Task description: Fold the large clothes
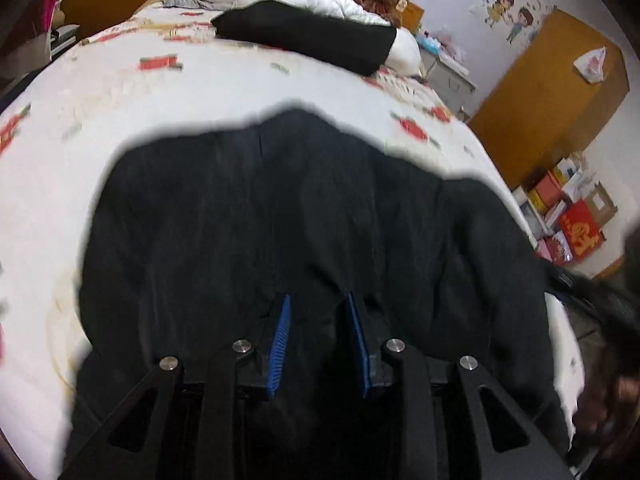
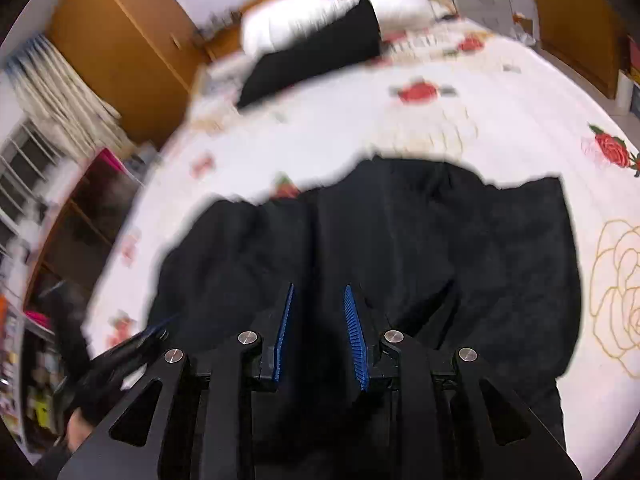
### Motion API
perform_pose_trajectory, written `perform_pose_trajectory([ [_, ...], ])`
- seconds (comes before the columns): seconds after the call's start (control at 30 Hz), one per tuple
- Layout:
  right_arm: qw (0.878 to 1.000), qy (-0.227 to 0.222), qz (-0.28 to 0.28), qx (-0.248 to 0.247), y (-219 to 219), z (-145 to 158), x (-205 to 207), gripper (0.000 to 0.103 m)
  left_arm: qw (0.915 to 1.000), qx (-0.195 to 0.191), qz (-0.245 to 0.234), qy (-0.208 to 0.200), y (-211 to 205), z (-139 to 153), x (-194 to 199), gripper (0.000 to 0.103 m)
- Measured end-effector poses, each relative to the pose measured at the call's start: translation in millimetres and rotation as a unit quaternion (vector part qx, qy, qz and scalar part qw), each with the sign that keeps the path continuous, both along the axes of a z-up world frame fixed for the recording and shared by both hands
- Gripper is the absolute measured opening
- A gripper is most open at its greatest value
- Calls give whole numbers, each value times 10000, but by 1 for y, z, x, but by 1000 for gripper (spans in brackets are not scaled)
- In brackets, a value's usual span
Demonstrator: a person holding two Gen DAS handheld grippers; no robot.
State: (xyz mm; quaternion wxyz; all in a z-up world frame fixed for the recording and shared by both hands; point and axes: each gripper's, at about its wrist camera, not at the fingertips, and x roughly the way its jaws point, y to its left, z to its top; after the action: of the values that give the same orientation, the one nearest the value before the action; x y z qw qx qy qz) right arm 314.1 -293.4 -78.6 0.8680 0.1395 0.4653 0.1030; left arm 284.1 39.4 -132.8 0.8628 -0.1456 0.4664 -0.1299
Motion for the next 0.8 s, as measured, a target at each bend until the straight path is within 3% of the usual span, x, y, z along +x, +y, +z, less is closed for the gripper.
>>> perform_pose_trajectory([
  [0.07, 9994, 320, -69, -140, -1, -38, 8, 21, 9995, -293, 77, 0, -2, -14, -17, 30],
  [0.1, 9994, 291, -82, -160, -5, -48, 7, 7, 9991, -396, 121, 25, -1, -16, -22, 30],
  [0.13, 9994, 234, -141, -207, -12, -59, 4, 2, 9988, -468, 152, 42, 0, -18, -24, 30],
  [0.23, 9993, 290, -214, 88, -19, -64, 2, 1, 9993, -357, 107, 58, -5, -19, -25, 30],
  [0.37, 9990, 375, -229, -81, -15, -39, 0, 6, 9999, -62, 9, 88, -12, -12, -24, 30],
  [0.53, 9991, -313, 138, 266, 1, 20, -39, 13, 10000, 14, 16, 96, -17, -7, -27, 30],
  [0.6, 9974, -407, 535, 245, 22, 24, -49, 17, 9999, 35, 13, 97, -18, -6, -33, 30],
  [0.7, 9961, 139, 865, -134, 44, -14, -48, 17, 9999, 40, 0, 105, -19, -7, -40, 30],
  [0.77, 9947, 650, 712, -347, 40, -56, -39, 12, 9999, -2, -17, 138, -16, -8, -41, 30],
  [0.8, 9951, 705, 636, -261, 34, -67, -37, 4, 9999, -21, -55, 153, -16, -9, -43, 30],
])
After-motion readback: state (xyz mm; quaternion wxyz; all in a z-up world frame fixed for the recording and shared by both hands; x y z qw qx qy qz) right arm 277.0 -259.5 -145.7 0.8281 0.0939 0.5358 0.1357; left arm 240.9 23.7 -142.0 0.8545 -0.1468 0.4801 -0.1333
